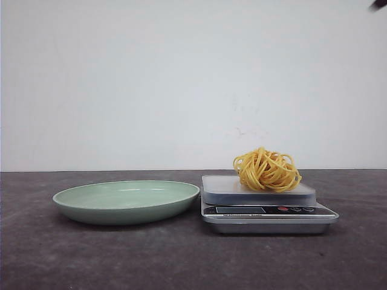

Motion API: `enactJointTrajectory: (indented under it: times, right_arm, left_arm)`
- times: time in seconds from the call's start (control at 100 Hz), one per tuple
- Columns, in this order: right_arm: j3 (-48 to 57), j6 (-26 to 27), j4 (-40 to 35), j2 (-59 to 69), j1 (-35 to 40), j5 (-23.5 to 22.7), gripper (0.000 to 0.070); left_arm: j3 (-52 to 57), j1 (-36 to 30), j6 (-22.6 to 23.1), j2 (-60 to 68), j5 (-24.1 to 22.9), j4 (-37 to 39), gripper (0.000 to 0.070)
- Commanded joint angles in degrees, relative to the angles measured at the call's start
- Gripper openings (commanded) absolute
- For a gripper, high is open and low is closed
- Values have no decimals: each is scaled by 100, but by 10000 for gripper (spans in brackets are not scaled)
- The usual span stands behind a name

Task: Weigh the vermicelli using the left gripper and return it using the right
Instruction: 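Open the left gripper and withdraw it from the scale, then lower the open right gripper onto the vermicelli on the scale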

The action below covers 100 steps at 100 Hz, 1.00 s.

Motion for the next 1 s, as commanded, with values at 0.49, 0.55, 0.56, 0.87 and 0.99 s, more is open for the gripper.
enactJointTrajectory:
  times: [0.49, 0.55, 0.56, 0.87, 0.99]
  right_arm:
    - [1434, 658, -343, 3550, 857, 511, 533]
    - [1488, 660, -358, 3742, 831, 540, 533]
    - [1488, 660, -354, 3764, 820, 542, 533]
    - [1491, 728, -157, 4365, 658, 511, 533]
    - [1497, 726, -55, 4524, 621, 476, 521]
  left_arm:
    - [57, -35, -138, -22, 13, 74, 273]
    - [57, -35, -136, -22, 13, 76, 273]
    - [57, -35, -138, -22, 13, 76, 273]
    - [57, -35, -136, -22, 13, 72, 273]
    - [57, -35, -136, -22, 13, 68, 273]
